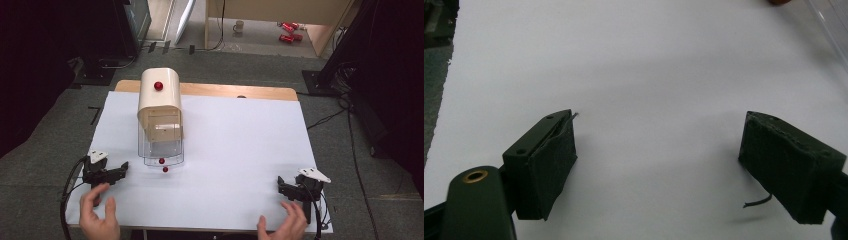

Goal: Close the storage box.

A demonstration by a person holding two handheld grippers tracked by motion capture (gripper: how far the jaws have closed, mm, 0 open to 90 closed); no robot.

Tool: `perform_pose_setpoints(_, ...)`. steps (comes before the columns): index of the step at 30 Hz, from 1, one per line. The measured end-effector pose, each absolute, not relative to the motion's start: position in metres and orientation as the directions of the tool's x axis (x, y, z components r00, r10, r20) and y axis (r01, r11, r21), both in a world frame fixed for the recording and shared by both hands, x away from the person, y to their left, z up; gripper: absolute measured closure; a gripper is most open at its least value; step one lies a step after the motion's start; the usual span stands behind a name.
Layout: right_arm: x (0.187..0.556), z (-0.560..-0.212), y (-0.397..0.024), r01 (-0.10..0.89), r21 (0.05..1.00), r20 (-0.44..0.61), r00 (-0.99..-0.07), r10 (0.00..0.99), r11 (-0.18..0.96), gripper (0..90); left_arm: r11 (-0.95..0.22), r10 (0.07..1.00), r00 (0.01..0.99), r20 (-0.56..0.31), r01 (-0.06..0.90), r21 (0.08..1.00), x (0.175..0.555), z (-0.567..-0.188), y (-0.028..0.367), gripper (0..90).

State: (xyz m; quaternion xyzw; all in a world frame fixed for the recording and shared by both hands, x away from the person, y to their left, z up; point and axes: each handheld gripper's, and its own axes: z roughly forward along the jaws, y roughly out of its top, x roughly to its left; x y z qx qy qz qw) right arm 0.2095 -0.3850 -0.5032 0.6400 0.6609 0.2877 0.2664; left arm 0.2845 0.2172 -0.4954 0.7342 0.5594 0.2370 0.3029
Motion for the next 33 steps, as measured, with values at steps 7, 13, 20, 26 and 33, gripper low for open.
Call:
perform_pose_setpoints(7, 0.21, -0.503, -0.385, 0.693, 0.721, 0.017, -0.039, 0.999, 0.014, 6.2, -0.19, 0.965, 0.262, 0.009, 0.678, 0.71, 0.285, -0.495, 0.217, 15.1)
perform_pose_setpoints(13, 0.209, -0.503, -0.385, 0.692, 0.721, 0.017, -0.039, 0.999, 0.015, 6.3, -0.19, 0.965, 0.262, 0.008, 0.678, 0.711, 0.284, -0.495, 0.217, 15.1)
perform_pose_setpoints(20, 0.21, -0.503, -0.385, 0.694, 0.72, 0.019, -0.039, 0.999, 0.013, 6.3, -0.19, 0.965, 0.261, 0.009, 0.678, 0.71, 0.284, -0.495, 0.217, 15.1)
perform_pose_setpoints(26, 0.209, -0.503, -0.39, 0.685, 0.728, 0.07, -0.042, 0.997, -0.022, 6.1, -0.194, 0.965, 0.263, 0.011, 0.678, 0.709, 0.285, -0.496, 0.217, 14.9)
perform_pose_setpoints(33, 0.2, -0.499, -0.383, 0.66, 0.745, 0.091, 0.04, 0.995, -0.095, 23.0, -0.189, 0.965, 0.263, 0.006, 0.678, 0.71, 0.284, -0.496, 0.217, 14.8)
